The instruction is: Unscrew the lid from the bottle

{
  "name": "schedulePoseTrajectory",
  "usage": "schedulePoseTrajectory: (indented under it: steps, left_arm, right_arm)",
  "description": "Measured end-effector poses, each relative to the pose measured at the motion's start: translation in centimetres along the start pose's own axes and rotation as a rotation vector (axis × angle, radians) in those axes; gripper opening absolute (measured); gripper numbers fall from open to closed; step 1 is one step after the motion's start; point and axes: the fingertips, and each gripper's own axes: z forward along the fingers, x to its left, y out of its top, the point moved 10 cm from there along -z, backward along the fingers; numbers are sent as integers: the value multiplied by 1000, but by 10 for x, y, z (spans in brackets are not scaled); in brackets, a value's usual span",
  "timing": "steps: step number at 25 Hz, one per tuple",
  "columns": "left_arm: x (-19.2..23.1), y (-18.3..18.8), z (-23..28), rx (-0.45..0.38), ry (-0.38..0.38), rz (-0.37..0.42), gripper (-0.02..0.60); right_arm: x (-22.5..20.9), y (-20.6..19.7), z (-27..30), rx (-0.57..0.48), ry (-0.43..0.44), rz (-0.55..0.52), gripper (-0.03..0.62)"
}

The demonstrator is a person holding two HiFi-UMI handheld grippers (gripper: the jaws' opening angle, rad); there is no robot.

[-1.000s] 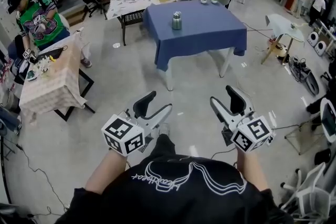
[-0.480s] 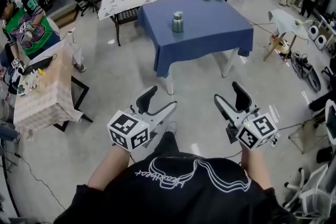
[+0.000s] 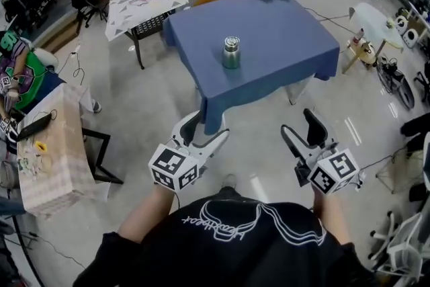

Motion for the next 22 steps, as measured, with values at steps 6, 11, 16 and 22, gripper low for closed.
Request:
schedulePoseTrajectory:
  steps: [6, 11, 16, 22]
  left_arm:
    - [79, -2, 65, 64, 10, 45, 333]
    - [113, -10, 112, 115, -25, 62, 333]
    - [137, -17, 153, 177, -31, 81, 333]
    - [159, -27, 194, 225, -35, 77, 342]
  right_arm:
    - [-29, -5, 87, 10, -5, 29, 331]
    - [-38, -20, 114, 54, -5, 49, 331]
    - [-47, -19, 123, 81, -21, 66, 331]
    - [-69, -21, 141, 112, -16, 76, 330]
